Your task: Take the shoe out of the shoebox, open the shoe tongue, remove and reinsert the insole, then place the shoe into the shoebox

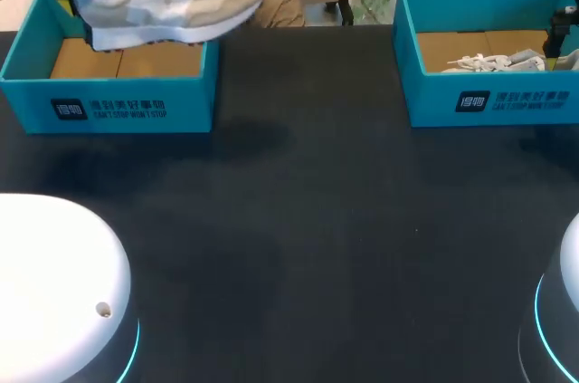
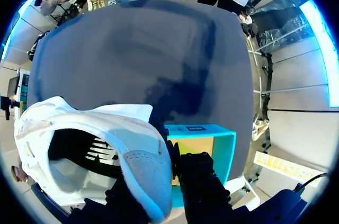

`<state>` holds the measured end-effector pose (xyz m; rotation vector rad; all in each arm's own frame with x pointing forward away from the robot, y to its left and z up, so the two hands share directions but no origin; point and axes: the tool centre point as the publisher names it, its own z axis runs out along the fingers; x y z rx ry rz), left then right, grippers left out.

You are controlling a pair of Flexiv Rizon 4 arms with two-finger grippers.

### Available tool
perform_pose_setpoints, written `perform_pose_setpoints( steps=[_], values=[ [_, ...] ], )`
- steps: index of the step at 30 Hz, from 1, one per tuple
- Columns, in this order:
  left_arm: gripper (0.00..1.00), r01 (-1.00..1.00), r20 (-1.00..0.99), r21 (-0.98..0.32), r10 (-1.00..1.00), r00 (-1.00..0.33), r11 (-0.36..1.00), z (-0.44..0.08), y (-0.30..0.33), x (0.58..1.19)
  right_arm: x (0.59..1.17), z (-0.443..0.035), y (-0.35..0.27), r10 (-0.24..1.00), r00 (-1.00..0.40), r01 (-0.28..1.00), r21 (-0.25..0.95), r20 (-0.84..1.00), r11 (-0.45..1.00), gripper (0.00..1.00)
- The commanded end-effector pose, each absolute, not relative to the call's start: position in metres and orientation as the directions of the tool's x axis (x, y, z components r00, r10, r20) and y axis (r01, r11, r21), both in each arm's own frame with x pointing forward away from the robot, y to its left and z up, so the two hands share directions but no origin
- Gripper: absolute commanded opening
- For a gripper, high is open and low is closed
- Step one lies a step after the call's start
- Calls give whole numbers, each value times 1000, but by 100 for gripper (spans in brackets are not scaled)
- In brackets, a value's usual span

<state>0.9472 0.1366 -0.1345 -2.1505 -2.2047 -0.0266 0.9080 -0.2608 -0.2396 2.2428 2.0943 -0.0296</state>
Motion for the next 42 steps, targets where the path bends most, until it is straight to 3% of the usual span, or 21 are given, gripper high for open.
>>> perform_pose_setpoints(
  steps=[1, 42],
  values=[
    [0, 997, 64, 74, 998, -26, 22, -136, 123, 927, 907, -239, -260, 995, 71, 997, 42, -65, -68, 100],
    [0, 998, -14, 65, 1000, 8, -7, -178, -16, 798, 907, -239, -260, 995, 71, 997, 42, -65, -68, 100]
  ],
)
